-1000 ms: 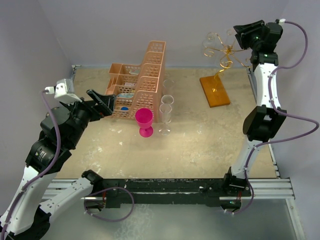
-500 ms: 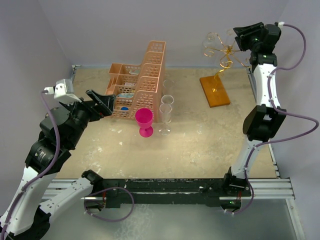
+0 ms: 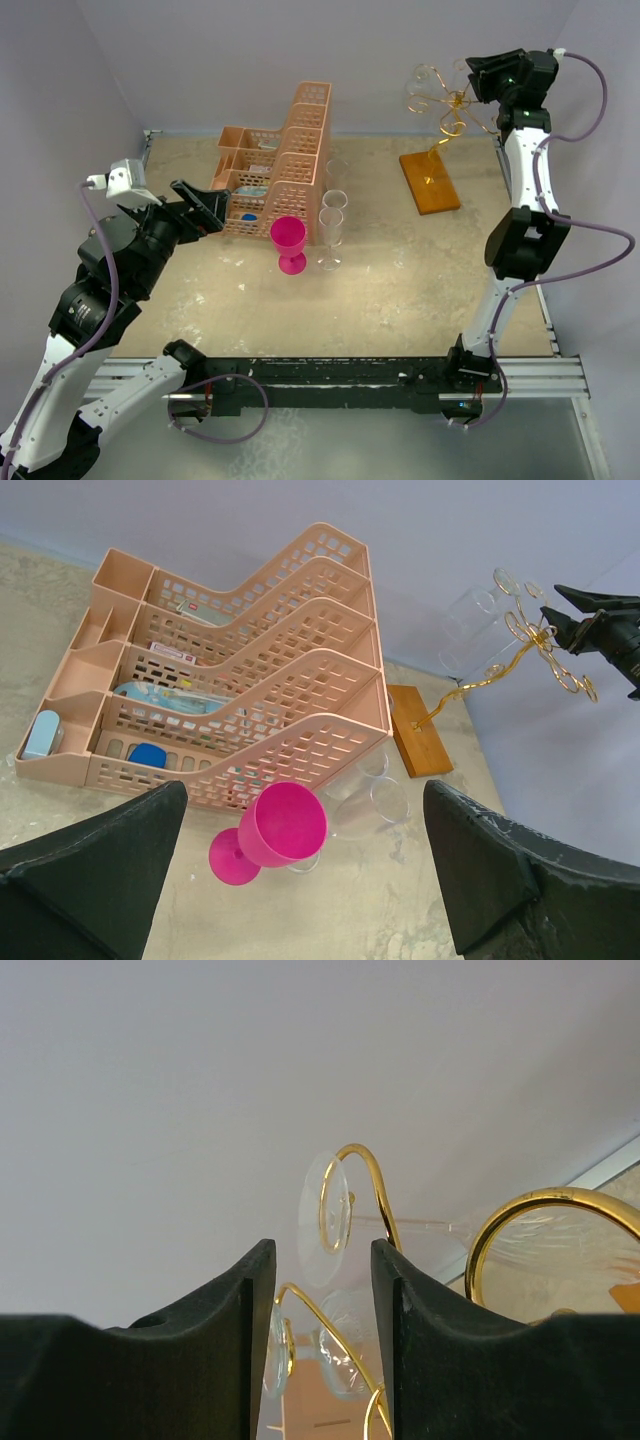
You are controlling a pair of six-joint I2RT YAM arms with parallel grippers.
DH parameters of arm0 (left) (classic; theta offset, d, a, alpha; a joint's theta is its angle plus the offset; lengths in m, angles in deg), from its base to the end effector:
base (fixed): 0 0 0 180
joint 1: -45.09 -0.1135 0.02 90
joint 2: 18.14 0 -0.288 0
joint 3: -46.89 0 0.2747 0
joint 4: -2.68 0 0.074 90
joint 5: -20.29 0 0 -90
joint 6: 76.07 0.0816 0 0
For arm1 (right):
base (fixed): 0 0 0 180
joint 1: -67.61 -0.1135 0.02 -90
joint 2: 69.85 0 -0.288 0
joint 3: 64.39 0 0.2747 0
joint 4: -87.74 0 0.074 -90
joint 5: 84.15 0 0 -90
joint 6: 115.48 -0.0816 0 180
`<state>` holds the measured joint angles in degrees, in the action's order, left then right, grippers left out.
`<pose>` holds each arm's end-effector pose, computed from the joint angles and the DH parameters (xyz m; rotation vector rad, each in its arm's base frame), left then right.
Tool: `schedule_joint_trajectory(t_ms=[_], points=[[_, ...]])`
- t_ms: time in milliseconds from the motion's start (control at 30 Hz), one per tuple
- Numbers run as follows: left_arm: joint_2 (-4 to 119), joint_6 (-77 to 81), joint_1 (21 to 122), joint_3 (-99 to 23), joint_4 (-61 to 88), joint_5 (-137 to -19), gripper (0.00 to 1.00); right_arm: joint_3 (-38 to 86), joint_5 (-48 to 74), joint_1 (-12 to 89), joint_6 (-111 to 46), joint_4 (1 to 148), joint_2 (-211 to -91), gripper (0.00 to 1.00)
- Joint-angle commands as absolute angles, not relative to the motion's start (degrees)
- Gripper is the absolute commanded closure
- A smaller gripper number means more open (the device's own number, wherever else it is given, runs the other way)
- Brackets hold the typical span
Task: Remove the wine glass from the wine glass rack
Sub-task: Pick up the wine glass from the wine rack.
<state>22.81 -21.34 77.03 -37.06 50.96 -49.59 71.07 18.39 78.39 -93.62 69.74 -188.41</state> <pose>0.1450 -0.0573 0.4757 -0.3186 1.6617 -0.5961 0.5673 -0.0900 0.4434 0.9187 1.3981 0.9434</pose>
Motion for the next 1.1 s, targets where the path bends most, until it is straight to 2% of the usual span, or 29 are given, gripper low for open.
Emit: schedule_joint_trajectory(t_ms=[0,1067], points=[[22.3,-20.2,77.0,-37.0,48.9,-49.6,0.01,71.3,16.8,78.6,-95.2,72.2,-188.7,0.56],[22.4,-20.1,77.0,-36.9,49.0,-49.4,0.01,71.6,17.2,78.5,-99.0,75.8,-191.5,0.7]])
